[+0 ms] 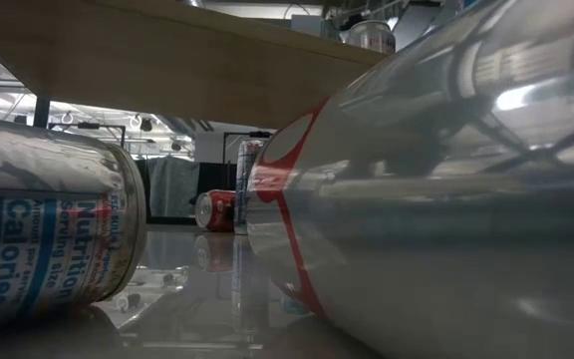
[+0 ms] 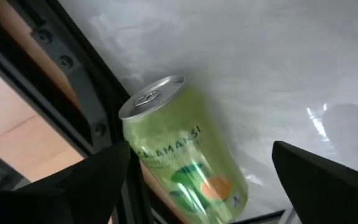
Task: Place canned beverage on shelf
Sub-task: Put the light green soda can
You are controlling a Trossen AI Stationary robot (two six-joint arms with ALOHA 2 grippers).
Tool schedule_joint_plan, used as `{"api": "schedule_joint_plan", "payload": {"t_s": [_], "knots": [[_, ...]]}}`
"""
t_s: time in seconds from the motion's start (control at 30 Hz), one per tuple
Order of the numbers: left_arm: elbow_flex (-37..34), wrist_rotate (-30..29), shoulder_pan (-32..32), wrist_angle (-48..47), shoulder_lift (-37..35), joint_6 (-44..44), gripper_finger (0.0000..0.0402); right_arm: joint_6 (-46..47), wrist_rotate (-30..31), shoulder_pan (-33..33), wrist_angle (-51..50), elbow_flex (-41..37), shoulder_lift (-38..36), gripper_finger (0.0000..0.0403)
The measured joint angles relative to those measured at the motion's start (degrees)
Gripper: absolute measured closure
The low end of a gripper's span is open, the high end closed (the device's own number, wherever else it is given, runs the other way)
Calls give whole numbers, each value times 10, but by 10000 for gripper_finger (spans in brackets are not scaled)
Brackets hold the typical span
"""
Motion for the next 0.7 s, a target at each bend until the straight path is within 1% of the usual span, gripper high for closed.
{"api": "schedule_joint_plan", "payload": {"t_s": [0.13, 0.3, 0.6, 0.7], "knots": [[-21, 20, 0, 16, 0, -1, 15, 2, -2, 0, 0, 0, 0, 6], [-30, 49, -4, 15, 0, -14, 15, 3, -2, 0, 0, 0, 0, 6], [-30, 26, -31, 43, 0, -70, 15, 3, -2, 0, 0, 0, 0, 6], [-30, 23, -36, 54, 0, -76, 15, 3, -2, -1, 1, 0, 0, 6]]}}
